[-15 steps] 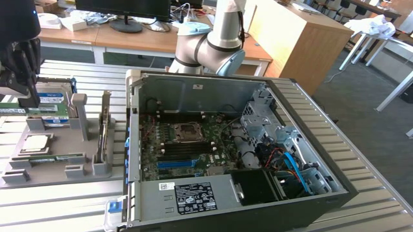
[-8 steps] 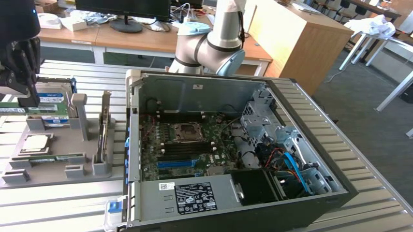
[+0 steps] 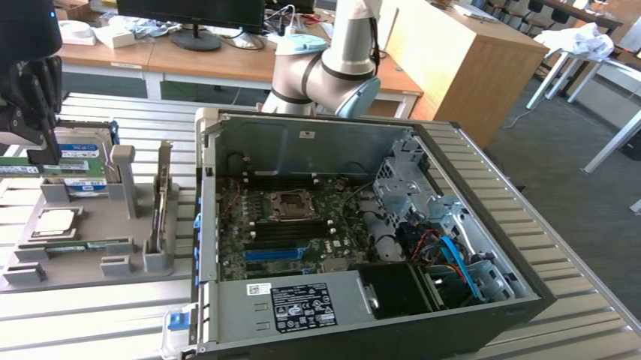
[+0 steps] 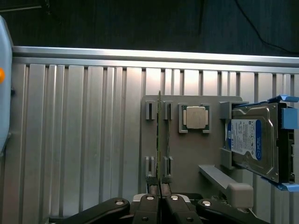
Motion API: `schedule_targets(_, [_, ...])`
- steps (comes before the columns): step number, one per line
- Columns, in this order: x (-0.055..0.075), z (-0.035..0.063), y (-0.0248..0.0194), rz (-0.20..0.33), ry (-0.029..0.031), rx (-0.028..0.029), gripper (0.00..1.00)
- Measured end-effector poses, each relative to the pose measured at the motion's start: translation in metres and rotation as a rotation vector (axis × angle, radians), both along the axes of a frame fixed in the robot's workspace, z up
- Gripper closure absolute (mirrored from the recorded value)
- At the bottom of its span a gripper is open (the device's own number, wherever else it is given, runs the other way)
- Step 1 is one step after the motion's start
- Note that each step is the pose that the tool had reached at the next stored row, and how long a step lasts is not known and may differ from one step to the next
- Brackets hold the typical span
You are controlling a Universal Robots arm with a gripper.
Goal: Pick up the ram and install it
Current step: 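Pick up the ram and move it above insertion slot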
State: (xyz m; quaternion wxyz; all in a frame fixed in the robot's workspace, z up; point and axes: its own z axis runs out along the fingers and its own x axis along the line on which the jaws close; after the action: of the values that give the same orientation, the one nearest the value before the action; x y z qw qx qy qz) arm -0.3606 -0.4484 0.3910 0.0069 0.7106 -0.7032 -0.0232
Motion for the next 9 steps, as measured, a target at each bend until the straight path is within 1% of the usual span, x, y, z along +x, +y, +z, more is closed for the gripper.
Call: schedule_targets(9, [0.0041,0.0000,0.0000,0.000,0.0000,0.0000,0.89])
